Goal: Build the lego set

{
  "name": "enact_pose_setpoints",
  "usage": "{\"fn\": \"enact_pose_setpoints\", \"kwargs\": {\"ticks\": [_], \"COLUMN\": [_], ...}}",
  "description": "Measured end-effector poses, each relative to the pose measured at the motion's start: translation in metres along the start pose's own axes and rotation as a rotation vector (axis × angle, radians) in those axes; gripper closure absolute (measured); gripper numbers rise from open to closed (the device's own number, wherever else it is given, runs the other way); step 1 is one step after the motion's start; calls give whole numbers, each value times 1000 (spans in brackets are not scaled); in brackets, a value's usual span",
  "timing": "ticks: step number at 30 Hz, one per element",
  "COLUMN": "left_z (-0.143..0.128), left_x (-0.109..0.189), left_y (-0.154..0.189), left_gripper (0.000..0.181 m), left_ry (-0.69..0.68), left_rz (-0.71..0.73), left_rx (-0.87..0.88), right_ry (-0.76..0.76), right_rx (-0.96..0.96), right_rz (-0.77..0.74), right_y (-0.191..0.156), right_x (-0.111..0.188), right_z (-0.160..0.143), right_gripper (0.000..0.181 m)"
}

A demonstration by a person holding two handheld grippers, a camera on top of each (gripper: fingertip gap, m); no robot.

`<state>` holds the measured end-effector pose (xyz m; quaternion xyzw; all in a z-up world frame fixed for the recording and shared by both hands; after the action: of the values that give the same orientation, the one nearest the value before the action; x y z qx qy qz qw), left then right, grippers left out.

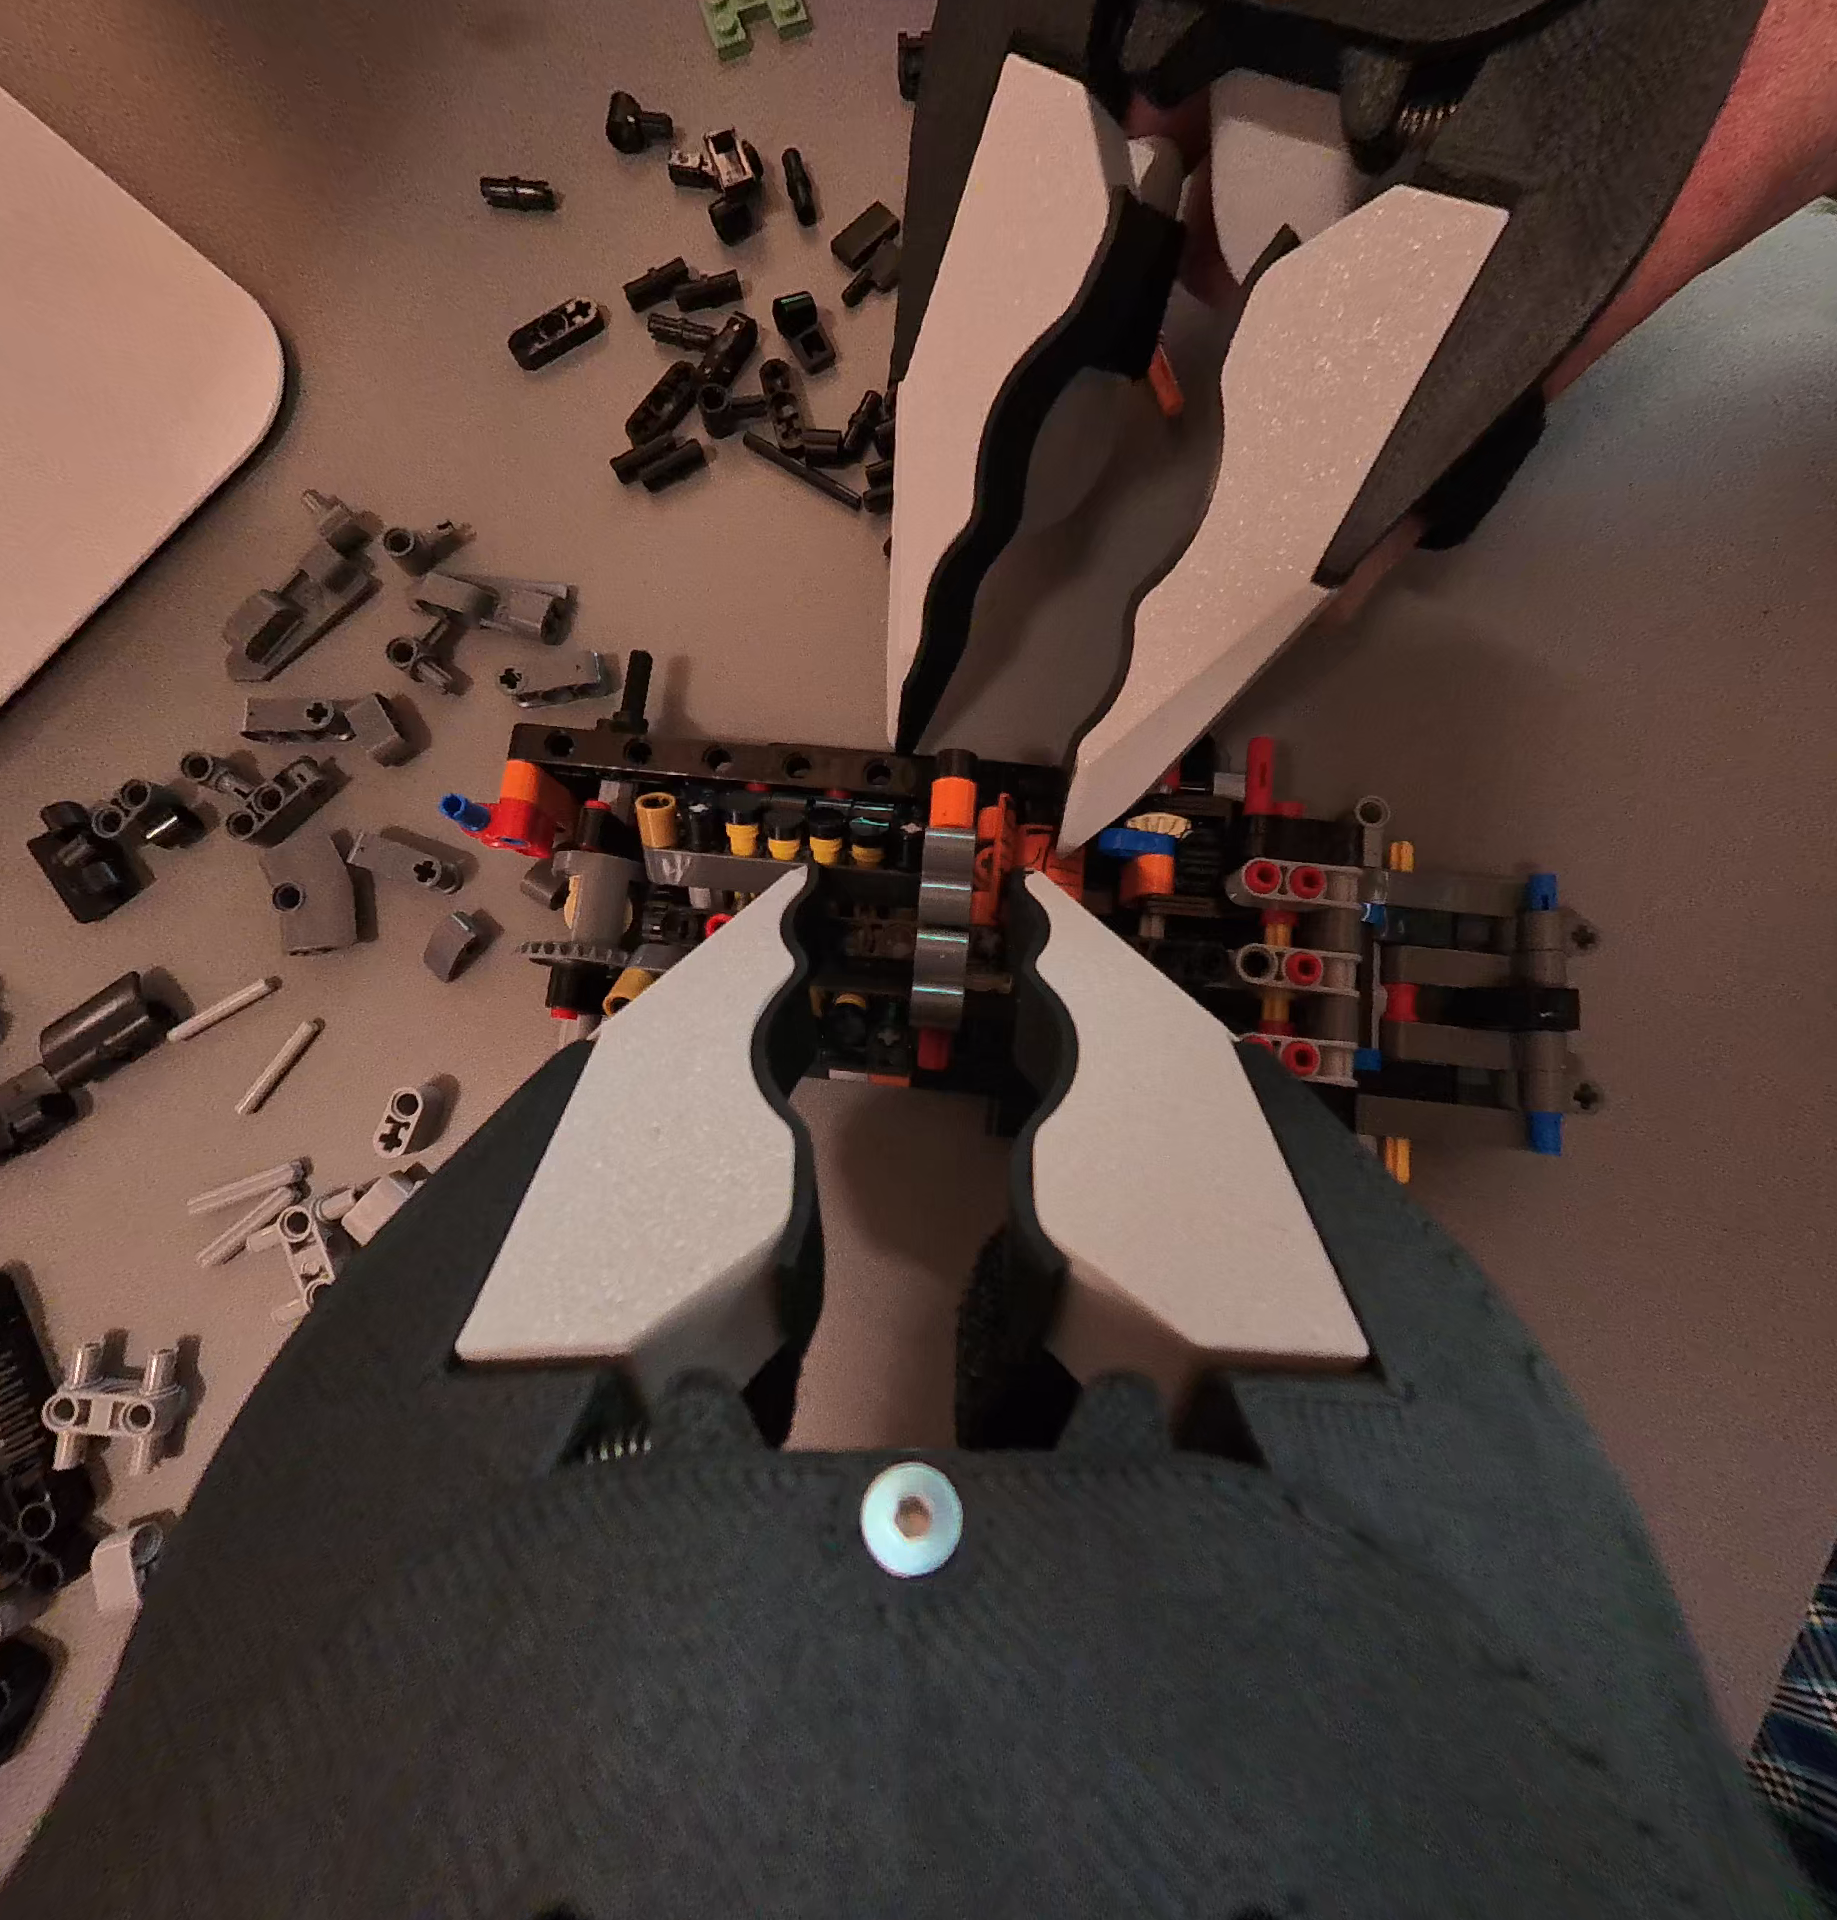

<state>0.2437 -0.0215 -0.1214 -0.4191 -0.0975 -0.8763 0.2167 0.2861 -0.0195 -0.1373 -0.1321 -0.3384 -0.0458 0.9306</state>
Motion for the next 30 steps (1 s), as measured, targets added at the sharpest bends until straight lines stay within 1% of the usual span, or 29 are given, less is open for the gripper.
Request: {"fn": "enact_pose_setpoints", "kwargs": {"ticks": [25, 27, 28, 30], "left_z": [-1, 0, 2, 7], "left_x": [1, 2, 4, 12], "left_y": [-9, -8, -7, -3], "left_gripper": [149, 149, 149, 137], "left_ry": [21, 25, 32, 80], "left_rz": [-17, -22, -44, -89], "left_rx": [112, 117, 134, 157], "right_ry": [9, 8, 14, 68], "right_rx": [-4, -18, -16, -11], "right_rz": [-1, 9, 3, 9], "right_y": [5, 4, 5, 1], "right_x": [-4, -3, -1, 8], "right_z": [3, 3, 4, 11], "right_gripper": [147, 145, 136, 132]}}
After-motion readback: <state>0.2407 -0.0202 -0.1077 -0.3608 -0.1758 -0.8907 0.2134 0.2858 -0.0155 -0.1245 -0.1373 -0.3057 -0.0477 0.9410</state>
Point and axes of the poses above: each gripper's, where its closed fingertips meet, x back along the fingers, z out of its top, y = z × x across the jaws, the point moved 2 cm from there along x, back along the fingers, and after that the axes turned 1 degree about x, right-handed, at the moved point
